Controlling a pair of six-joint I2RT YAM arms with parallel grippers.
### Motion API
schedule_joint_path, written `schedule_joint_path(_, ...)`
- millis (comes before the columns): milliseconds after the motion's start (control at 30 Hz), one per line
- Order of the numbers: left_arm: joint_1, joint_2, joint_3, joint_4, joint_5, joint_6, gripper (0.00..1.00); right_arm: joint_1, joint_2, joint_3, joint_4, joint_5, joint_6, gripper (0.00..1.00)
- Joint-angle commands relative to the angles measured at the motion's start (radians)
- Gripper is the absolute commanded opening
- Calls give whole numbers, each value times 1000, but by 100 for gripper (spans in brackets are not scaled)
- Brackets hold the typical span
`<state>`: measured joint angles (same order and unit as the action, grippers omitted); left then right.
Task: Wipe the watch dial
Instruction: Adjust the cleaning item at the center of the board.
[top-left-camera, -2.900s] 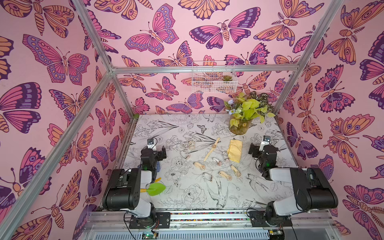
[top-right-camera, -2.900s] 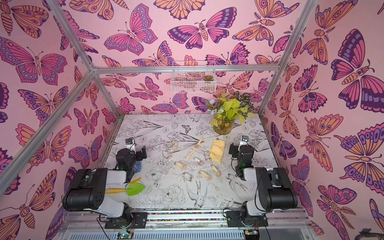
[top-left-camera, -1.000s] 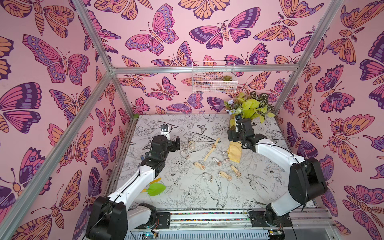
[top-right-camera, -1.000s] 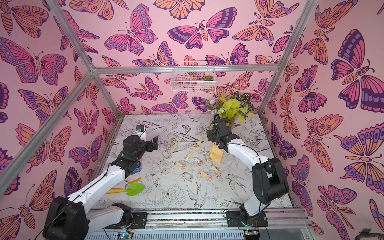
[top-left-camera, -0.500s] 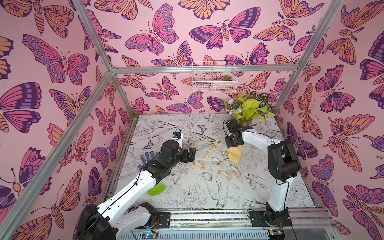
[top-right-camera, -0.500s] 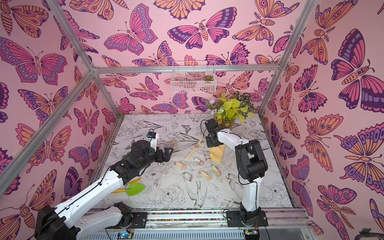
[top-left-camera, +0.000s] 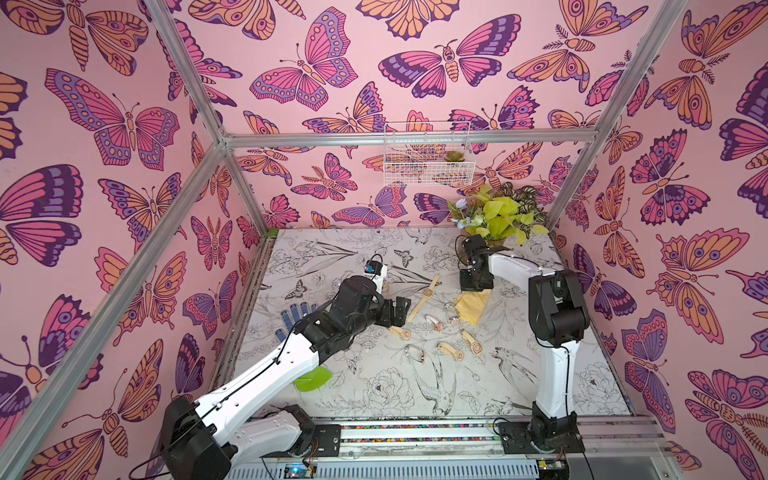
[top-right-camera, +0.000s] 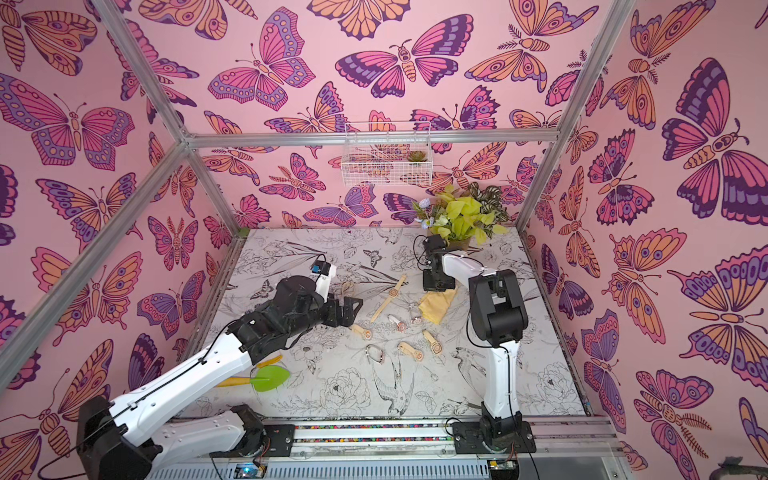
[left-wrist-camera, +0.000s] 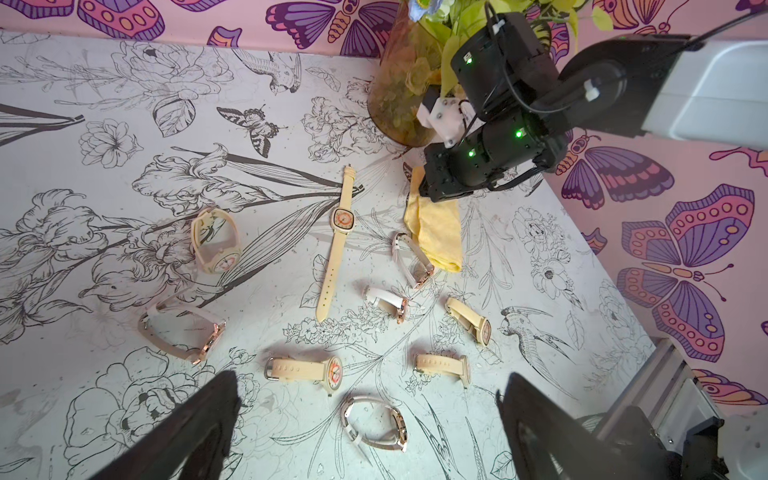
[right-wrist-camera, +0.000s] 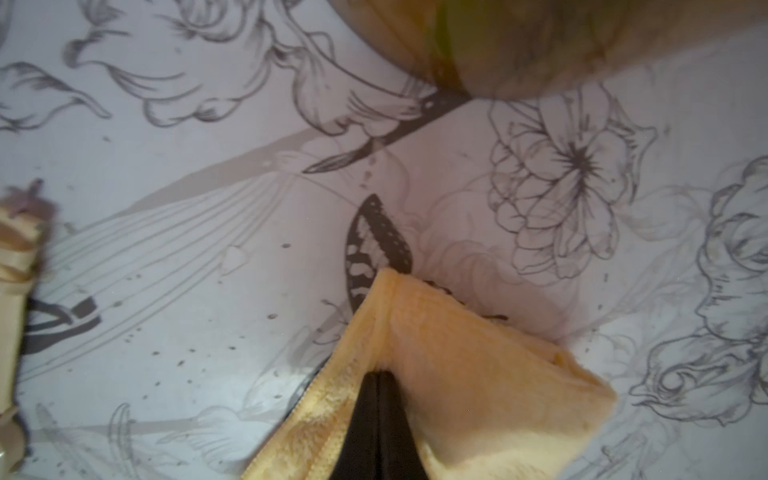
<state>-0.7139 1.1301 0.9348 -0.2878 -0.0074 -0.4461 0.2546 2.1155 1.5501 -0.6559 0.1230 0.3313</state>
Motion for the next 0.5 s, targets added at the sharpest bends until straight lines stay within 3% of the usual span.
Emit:
schedule_joint_path(0,-5,9,15,-26,1,24,100,-37,-35,-67,-78,78,29,0)
schedule_joint_path(267,-6,23,10,-24,7,39,100,-49,-173,-249,-92,110,58,0)
schedule_joint_path(467,-7,18,9,-23,-1,52,100,-49,-250,-283,-132,116,78,0)
